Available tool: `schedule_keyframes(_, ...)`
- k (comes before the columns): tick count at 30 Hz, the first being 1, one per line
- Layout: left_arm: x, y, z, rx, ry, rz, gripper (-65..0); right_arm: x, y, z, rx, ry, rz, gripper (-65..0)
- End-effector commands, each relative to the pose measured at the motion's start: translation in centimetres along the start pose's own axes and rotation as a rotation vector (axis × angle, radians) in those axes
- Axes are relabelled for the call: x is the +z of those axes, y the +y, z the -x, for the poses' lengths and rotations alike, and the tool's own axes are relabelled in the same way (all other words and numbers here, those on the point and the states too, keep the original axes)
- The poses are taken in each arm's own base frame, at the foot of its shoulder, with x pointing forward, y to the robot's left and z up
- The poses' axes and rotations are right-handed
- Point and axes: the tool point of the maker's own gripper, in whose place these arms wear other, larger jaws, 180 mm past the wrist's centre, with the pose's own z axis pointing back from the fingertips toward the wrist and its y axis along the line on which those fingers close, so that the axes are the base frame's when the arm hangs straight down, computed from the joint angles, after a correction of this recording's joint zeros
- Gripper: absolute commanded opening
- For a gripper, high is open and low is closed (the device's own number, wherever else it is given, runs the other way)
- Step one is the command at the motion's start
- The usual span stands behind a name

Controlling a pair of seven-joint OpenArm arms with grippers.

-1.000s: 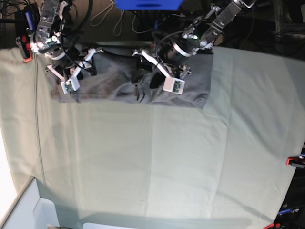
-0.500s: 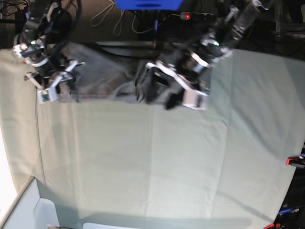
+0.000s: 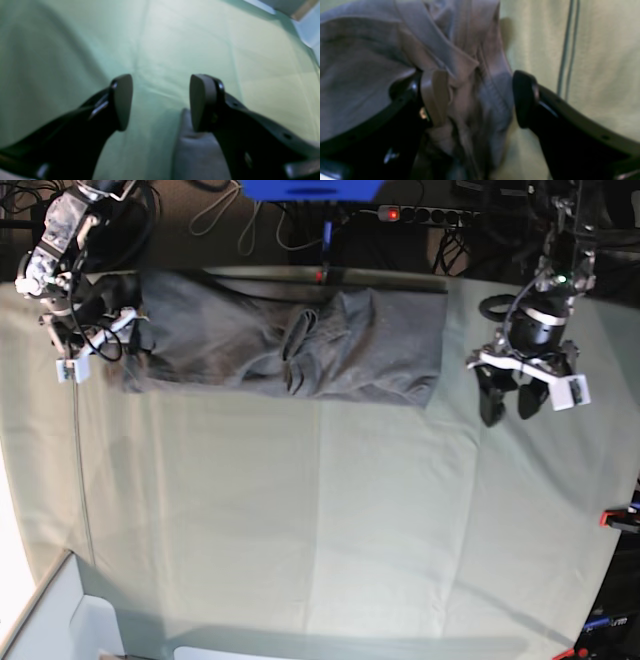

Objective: Layout the t-shirt on the table in an organized manner, then fold the t-shirt properly

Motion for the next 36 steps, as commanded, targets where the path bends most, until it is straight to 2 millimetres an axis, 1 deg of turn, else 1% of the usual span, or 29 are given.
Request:
schedule_keyframes(1,0.0,-0.3,-1.6,-0.007,-0.053,0.018,-29.3,0.1,-0.7,-0.8,0.014,-0.021,0.002,-24.4)
schedule_keyframes(2,0.1,-0.2,-1.4,-0.007,-0.048,0.016,-29.3,-0.2,-0.7,-0.8,0.012,-0.017,-0.003,-24.4)
schedule_keyframes(5,0.1,-0.2,-1.3,-0.007,-0.046,0.014,-29.3,-0.8,-0.4,0.1,-0.007,0.006,-0.018,-24.4)
schedule_keyframes(9,0.1,-0.4,-1.2,-0.006,-0.042,0.020,-29.3,-0.8,-0.1,0.8,-0.011,0.020,-0.024,-24.7)
schedule_keyframes(10,0.1,-0.4,-1.1,-0.005,-0.042,0.020,-29.3,-0.8,-0.1,0.8,-0.012,0.020,-0.025,-25.8)
schedule_keyframes(12,0.1,-0.3,-1.2,-0.005,-0.044,0.018,-29.3,-0.9,0.3,0.8,-0.007,0.022,-0.033,-30.5)
schedule_keyframes(15,0.1,-0.3,-1.3,-0.005,-0.047,0.016,-29.3,-0.9,1.2,1.7,0.017,0.047,-0.057,-43.5)
schedule_keyframes(17,0.2,-0.1,-1.4,-0.008,-0.047,0.014,-29.3,-0.9,2.1,1.7,0.046,0.050,-0.076,-51.9)
schedule_keyframes(20,0.9,1.6,-2.1,-0.010,-0.065,-0.034,-29.4,-0.8,3.4,2.0,0.079,0.060,-0.104,-63.1)
schedule_keyframes(21,1.0,2.1,-2.3,-0.007,-0.072,-0.050,-29.5,-0.7,3.7,1.9,0.088,0.058,-0.108,-65.0)
schedule_keyframes(23,1.3,3.2,-3.1,0.005,-0.098,-0.086,-29.5,-0.5,4.0,1.5,0.108,0.047,-0.113,-65.0)
schedule_keyframes(25,1.7,4.9,-3.8,0.024,-0.129,-0.138,-29.5,-0.1,4.4,0.5,0.113,0.016,-0.109,-65.0)
schedule_keyframes(27,2.2,6.3,-4.4,0.036,-0.152,-0.183,-29.4,0.7,4.4,-0.1,0.134,-0.005,-0.097,-65.0)
schedule_keyframes(30,3.1,8.1,-5.1,0.033,-0.170,-0.232,-29.4,1.9,5.1,-2.1,0.152,-0.070,-0.084,-65.0)
schedule_keyframes(31,3.2,8.4,-5.2,0.032,-0.175,-0.239,-29.4,2.4,5.4,-3.2,0.158,-0.102,-0.078,-65.0)
schedule_keyframes(34,3.7,9.5,-5.7,0.029,-0.188,-0.270,-29.4,4.2,6.3,-4.8,0.181,-0.163,-0.063,-65.0)
schedule_keyframes(36,4.3,10.0,-5.4,0.026,-0.179,-0.285,-29.4,5.3,7.1,-5.9,0.182,-0.203,-0.058,-65.0)
